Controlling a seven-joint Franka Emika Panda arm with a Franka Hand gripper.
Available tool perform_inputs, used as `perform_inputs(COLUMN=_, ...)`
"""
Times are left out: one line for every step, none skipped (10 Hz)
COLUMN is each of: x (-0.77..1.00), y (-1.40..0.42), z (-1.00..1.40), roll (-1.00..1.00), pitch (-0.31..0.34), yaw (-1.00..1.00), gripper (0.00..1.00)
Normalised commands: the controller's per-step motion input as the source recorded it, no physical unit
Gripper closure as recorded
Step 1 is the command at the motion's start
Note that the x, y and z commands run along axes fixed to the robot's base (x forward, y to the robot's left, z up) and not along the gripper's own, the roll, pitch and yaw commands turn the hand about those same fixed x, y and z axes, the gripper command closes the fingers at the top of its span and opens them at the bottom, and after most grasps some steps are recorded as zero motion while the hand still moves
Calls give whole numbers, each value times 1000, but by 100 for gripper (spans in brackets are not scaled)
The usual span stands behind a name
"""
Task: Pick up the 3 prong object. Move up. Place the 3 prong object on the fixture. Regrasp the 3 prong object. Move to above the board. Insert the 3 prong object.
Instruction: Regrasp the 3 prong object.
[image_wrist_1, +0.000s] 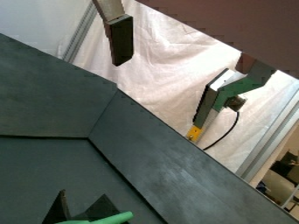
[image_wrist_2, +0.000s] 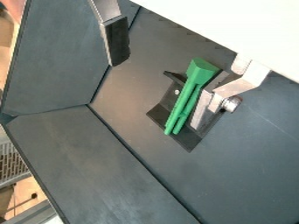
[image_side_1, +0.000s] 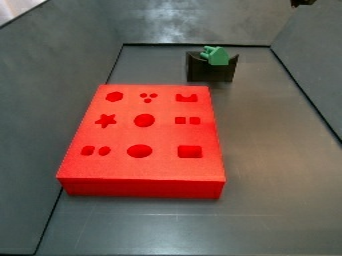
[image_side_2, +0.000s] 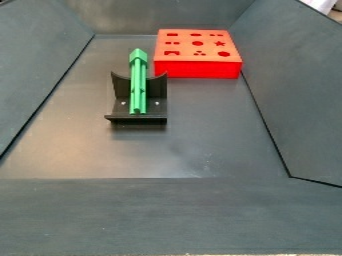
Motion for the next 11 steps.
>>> perform_inputs(x=303, y=-64, z=-17, roll=198, pitch=0, yaw=194, gripper=0)
perform_inputs(x=301, y=-61, z=-19, roll=194, pitch=-4, yaw=160, gripper=0)
perform_inputs(x=300, y=-60, z=-20, roll=192, pitch=-3, yaw=145, gripper=0)
perform_inputs(x=297, y=-58, z=-22, roll=187, pitch=3, yaw=118, gripper=0)
perform_inputs(x=293, y=-57, z=-25, roll=182, pitch=9, yaw=104, gripper=0)
perform_inputs(x=286, y=-57, z=-28, roll=173, pitch=18, yaw=94, gripper=0)
perform_inputs(x=282, y=-56, z=-29, roll=169, pitch=23, yaw=90, gripper=0)
perform_inputs(x=276, y=-55, z=-31, roll=160, pitch=32, yaw=88, gripper=0)
perform_inputs(x=267, y=-55, z=-33, roll=150, pitch=43, yaw=91, gripper=0)
perform_inputs(x=261, y=-54, z=-32, roll=141, pitch=52, yaw=94, gripper=0)
perform_inputs(x=258, y=-52, z=-32, roll=138, pitch=55, yaw=96, gripper=0)
